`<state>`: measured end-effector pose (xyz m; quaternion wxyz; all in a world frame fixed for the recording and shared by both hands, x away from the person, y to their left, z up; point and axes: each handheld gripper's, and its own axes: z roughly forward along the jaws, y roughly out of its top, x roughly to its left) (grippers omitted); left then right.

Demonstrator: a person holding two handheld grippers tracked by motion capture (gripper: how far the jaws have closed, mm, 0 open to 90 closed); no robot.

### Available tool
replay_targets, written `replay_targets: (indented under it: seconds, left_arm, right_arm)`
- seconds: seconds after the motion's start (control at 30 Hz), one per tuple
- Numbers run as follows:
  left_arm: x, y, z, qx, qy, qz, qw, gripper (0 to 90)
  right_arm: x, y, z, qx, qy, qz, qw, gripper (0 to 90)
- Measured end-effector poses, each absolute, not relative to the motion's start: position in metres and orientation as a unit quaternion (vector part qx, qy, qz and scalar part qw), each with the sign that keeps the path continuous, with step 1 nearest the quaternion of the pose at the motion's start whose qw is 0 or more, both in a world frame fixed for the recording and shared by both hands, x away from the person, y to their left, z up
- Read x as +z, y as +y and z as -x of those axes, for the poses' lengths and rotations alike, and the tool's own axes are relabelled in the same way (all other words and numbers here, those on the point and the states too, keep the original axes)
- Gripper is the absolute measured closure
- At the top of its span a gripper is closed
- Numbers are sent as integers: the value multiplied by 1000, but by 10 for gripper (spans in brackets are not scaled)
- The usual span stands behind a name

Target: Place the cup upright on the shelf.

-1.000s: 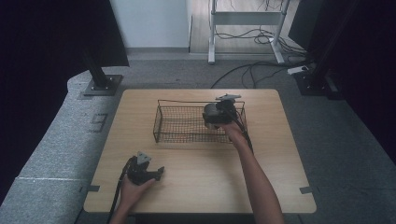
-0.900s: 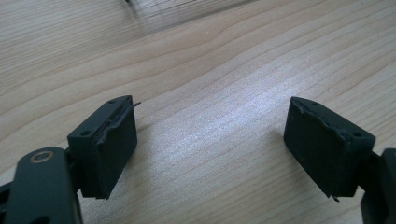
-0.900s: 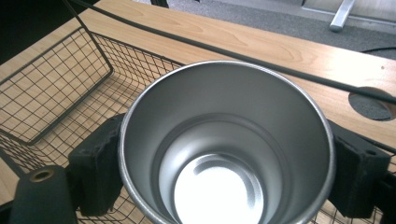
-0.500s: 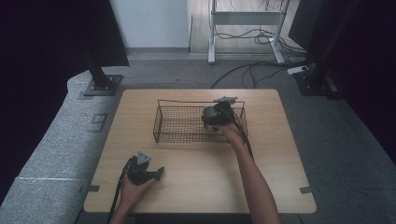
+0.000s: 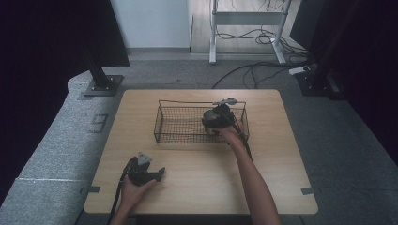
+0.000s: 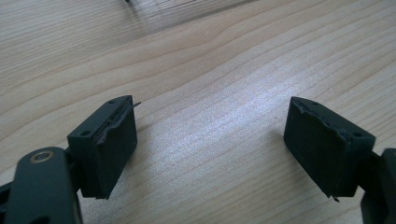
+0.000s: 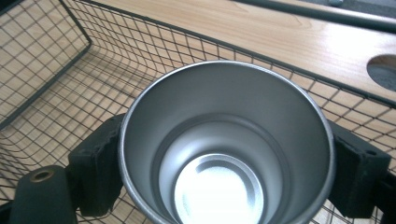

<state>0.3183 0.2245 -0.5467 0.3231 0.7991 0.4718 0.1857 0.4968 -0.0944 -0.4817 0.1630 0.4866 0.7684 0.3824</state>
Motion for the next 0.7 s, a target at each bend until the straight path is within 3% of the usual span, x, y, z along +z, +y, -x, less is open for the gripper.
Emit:
replay_targets:
  seconds: [0.7]
  left_arm:
    - [-547, 225, -318, 186, 472, -799, 323, 173]
  right_arm:
    - [-487, -92, -497, 349, 790, -481, 151, 132]
